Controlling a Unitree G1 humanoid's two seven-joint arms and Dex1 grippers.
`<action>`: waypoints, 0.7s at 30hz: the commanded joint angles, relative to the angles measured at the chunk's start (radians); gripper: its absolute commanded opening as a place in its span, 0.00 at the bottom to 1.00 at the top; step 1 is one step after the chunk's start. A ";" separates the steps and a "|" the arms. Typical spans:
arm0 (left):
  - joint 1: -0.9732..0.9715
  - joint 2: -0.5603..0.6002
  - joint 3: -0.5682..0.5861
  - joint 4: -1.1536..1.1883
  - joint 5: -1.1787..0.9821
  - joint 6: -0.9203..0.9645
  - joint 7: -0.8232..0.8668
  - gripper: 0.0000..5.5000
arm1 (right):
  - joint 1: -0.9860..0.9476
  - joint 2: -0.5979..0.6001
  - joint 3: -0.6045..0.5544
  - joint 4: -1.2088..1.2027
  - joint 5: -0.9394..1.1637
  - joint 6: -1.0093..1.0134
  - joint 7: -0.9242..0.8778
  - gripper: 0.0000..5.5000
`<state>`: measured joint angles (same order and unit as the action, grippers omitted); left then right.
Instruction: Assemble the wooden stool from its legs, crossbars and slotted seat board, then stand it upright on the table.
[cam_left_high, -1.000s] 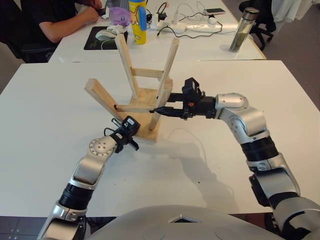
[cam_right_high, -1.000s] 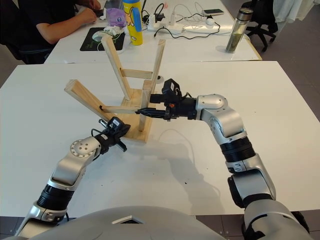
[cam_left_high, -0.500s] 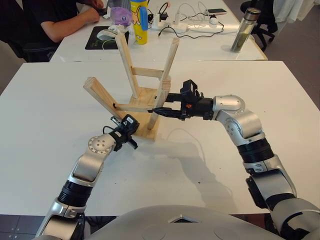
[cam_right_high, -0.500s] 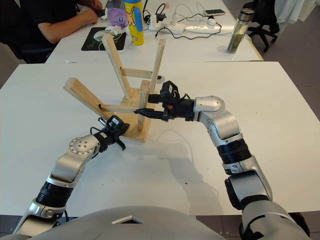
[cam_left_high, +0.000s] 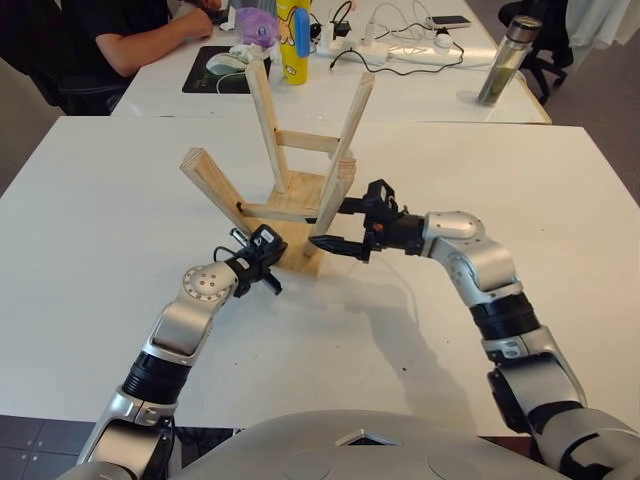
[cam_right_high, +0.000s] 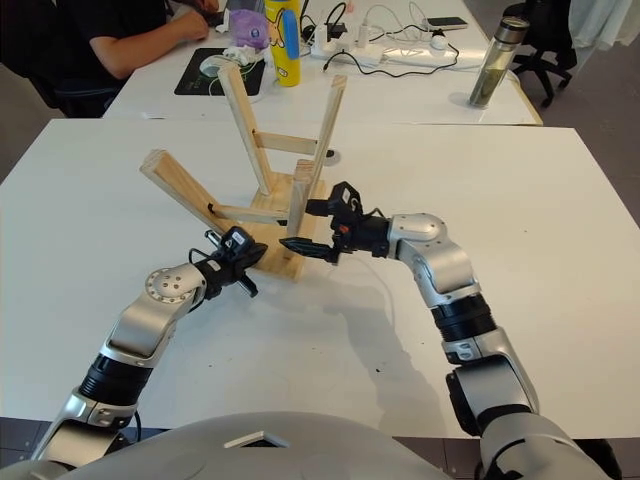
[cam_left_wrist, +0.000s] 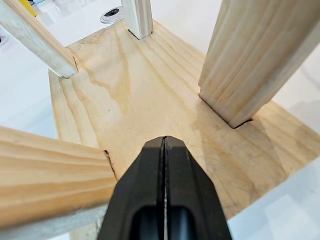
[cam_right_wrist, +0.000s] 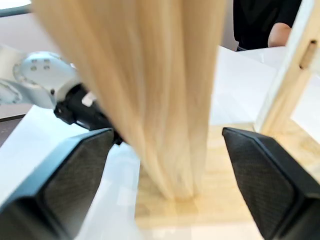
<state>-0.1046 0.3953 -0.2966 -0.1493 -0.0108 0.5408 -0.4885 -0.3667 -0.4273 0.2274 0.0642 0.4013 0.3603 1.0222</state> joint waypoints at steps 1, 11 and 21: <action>0.047 -0.016 -0.053 0.099 -0.004 0.111 -0.028 0.00 | 0.114 -0.078 -0.070 -0.087 0.017 0.041 -0.009 0.73; 0.002 -0.074 -0.079 0.037 -0.129 0.290 -0.071 0.00 | 0.167 -0.104 -0.166 -0.141 0.008 0.077 -0.080 0.73; 0.032 0.002 -0.048 -0.171 -0.148 0.120 -0.102 0.00 | 0.251 -0.122 -0.240 -0.145 0.011 0.104 -0.146 0.73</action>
<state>-0.1283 0.3454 -0.3529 -0.2553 -0.1538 0.7003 -0.5567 -0.1467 -0.5203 0.0235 -0.0898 0.4112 0.4631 0.8921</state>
